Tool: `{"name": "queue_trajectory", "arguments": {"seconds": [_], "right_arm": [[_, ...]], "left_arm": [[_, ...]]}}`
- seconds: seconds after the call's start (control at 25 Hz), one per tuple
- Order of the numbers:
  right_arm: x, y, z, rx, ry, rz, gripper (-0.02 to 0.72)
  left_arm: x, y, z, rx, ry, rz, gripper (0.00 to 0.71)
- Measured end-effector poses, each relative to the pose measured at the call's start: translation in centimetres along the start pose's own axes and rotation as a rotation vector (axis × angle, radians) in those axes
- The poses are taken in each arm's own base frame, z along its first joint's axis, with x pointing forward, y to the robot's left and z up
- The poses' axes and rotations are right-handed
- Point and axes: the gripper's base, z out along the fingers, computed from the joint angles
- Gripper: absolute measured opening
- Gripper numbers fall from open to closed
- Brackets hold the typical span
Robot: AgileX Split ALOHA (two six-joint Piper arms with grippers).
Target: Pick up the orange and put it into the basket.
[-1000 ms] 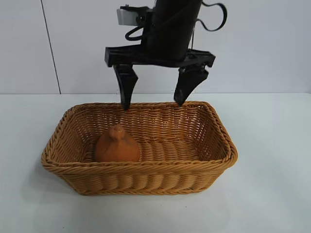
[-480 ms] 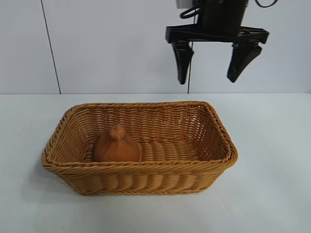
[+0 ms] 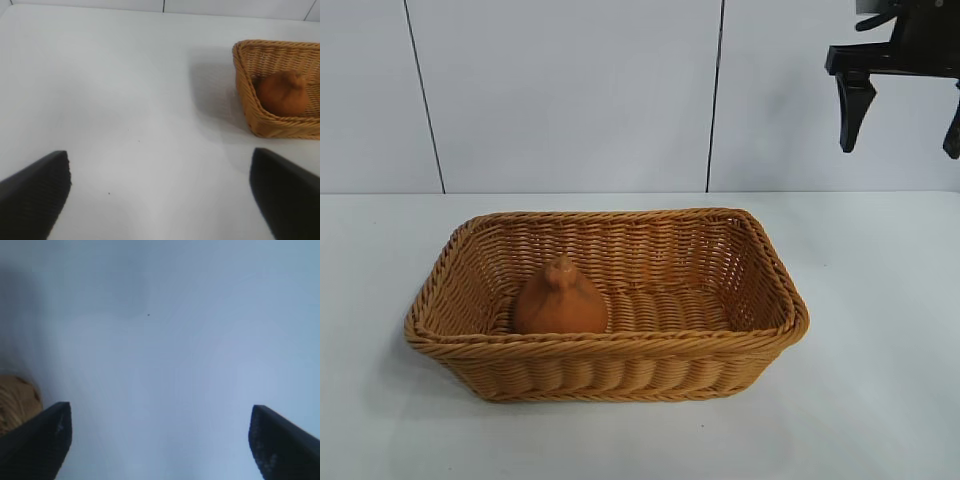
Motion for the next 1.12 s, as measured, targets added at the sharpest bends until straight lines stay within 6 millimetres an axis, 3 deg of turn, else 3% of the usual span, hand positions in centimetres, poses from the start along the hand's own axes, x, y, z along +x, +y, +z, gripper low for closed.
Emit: {"name": "queue_trajectory", "arguments": {"seconds": [0.2, 0.36, 0.72, 0.92, 1.12], "right_arm": [[1.7, -0.1, 0.3, -0.025, 0.054, -0.011, 0.661], [5.2, 0.4, -0.6, -0.068, 0.107, -0.04, 0.661], [15.6, 1.7, -4.7, -0.102, 0.14, -0.138, 0.661], [21.2, 0.8, -6.3, -0.109, 0.1, -0.151, 0.661], [26.2, -0.6, -6.3, -0.107, -0.055, -0.198, 0.661]], "left_arm": [[0.0, 0.0, 0.0, 0.0, 0.0, 0.0, 0.693], [0.0, 0.0, 0.0, 0.0, 0.0, 0.0, 0.693], [0.0, 0.0, 0.0, 0.001, 0.0, 0.0, 0.693], [0.0, 0.0, 0.0, 0.001, 0.0, 0.0, 0.693], [0.0, 0.0, 0.0, 0.001, 0.0, 0.0, 0.693]]}}
